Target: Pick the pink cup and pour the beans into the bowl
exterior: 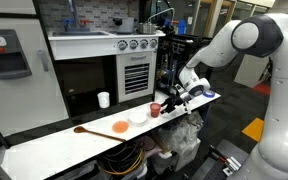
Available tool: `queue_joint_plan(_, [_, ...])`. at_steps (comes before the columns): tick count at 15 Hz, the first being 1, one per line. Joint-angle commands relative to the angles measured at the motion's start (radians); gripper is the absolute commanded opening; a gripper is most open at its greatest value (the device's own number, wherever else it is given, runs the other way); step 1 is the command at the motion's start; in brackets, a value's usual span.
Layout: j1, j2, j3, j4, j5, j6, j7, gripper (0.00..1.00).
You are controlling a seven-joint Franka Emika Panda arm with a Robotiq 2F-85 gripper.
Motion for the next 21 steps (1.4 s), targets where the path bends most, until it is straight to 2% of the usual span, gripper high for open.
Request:
queue_joint_plan(1, [-0.016,0.031,0.022,0.033,0.029,-0.022,-0.051,1.00])
queue_joint_plan(19, [-0.005,0.116,0.051,0.112,0.067,-0.036,-0.084,1.00])
queue_joint_plan(20, [-0.005,0.119,0.050,0.117,0.071,-0.036,-0.088,0.94])
queue_joint_plan(21, [-0.005,0.121,0.050,0.119,0.074,-0.036,-0.092,0.74])
